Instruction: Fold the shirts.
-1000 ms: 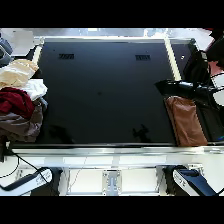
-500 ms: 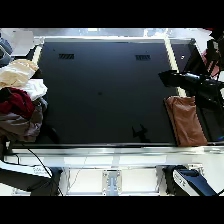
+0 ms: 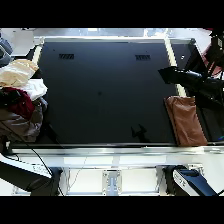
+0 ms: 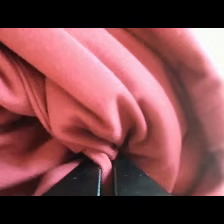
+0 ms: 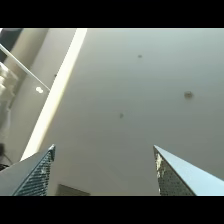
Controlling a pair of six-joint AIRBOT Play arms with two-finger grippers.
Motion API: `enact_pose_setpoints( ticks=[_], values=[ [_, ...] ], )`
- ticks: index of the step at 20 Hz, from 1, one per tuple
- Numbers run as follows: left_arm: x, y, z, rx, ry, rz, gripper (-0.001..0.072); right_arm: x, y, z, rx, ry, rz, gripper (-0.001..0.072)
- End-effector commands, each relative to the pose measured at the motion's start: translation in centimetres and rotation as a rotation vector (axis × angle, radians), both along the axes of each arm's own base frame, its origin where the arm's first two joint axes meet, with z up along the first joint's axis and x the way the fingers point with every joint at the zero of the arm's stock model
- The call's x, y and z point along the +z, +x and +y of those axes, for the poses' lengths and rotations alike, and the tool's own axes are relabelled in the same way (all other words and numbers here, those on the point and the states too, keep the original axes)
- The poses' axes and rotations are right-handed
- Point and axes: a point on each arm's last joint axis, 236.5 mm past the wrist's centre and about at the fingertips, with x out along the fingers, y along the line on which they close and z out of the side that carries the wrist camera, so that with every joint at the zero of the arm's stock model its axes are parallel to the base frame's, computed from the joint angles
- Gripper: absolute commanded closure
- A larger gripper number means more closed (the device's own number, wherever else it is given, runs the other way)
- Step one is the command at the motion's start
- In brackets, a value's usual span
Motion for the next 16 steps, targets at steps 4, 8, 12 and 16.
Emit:
enact_pose_setpoints(
  ticks=[4,8,12,16],
  values=[
    [17.8,5.1,-10.7,-0.204,-0.047,-0.402,0.0695,4.4,0.7,0.1,-0.026,0.069,-0.103,0.0018],
    [29.0,4.8,-25.8,-0.513,-0.176,-0.672,0.0696,9.8,0.3,-0.4,-0.032,0.014,-0.228,0.0018],
    [26.4,0.2,-39.3,-0.792,-0.356,-0.478,0.0695,13.6,-0.1,-2.1,-0.069,-0.134,-0.328,0.0018],
    [19.9,-4.5,-50.4,-0.997,-0.482,-0.269,0.0696,11.8,-0.6,-2.6,-0.045,-0.237,-0.266,0.0018]
  ],
)
